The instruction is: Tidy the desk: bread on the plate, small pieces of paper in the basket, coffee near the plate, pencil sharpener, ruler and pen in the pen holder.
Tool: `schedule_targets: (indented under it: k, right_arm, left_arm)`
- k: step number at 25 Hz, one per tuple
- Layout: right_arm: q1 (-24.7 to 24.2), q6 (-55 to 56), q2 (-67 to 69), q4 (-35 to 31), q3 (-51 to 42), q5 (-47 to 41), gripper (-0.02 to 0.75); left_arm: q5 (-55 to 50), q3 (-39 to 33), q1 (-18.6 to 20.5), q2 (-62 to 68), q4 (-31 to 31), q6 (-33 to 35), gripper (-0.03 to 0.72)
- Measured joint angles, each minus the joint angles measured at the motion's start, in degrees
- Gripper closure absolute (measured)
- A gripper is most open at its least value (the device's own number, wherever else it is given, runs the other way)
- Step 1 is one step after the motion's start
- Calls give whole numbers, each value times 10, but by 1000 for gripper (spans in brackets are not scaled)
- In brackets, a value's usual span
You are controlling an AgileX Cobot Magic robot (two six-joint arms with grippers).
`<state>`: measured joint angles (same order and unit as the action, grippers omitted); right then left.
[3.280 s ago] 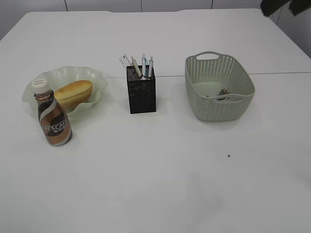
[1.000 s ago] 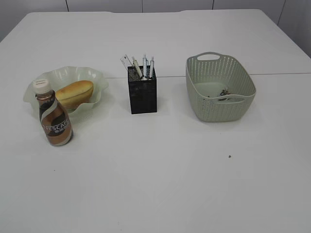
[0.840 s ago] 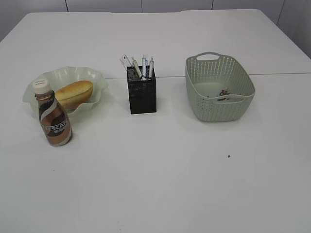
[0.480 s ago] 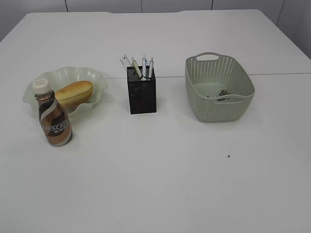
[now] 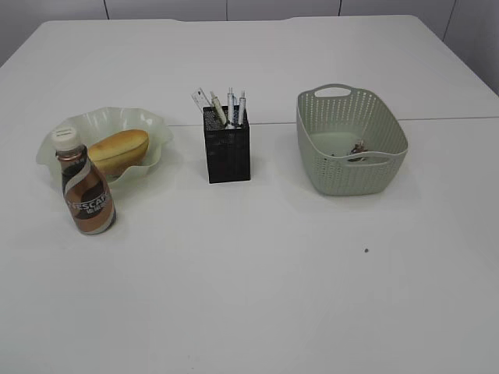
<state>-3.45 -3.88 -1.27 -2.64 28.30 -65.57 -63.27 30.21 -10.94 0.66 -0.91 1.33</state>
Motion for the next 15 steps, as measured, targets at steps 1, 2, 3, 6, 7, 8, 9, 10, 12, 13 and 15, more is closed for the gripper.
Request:
schedule_targets:
  k: [1,2,3,6,7,8,9,10,12,13,15]
  right_arm:
    - [-1,0,0,0,0,0,287]
    - [-1,0,0,0,0,0,287]
    - [-1,0,0,0,0,0,287]
    - [-1,0,0,0,0,0,287]
    - [-1,0,0,0,0,0,287]
    - [-1,0,0,0,0,0,286]
    - [-1,0,0,0,0,0,286]
    - [-1,0,0,0,0,0,286]
    - [-1,0,0,0,0,0,286]
    - [-1,0,0,0,0,0,286]
    - [-1,0,0,0,0,0,286]
  left_arm:
    - [0,0,13,0,0,0,328]
    - [0,0,20,0,0,0,328]
    - [0,0,24,0,0,0,328]
    - [0,0,31,0,0,0,328]
    - [0,0,34,0,1,0,330]
    - [0,0,35,0,2,0,334]
    - [0,0,35,0,3,0,337]
    - [0,0,35,0,9,0,342]
    - [0,0,36,0,9,0,352]
    - [0,0,36,0,9,0,355]
    - [0,0,36,0,9,0,359]
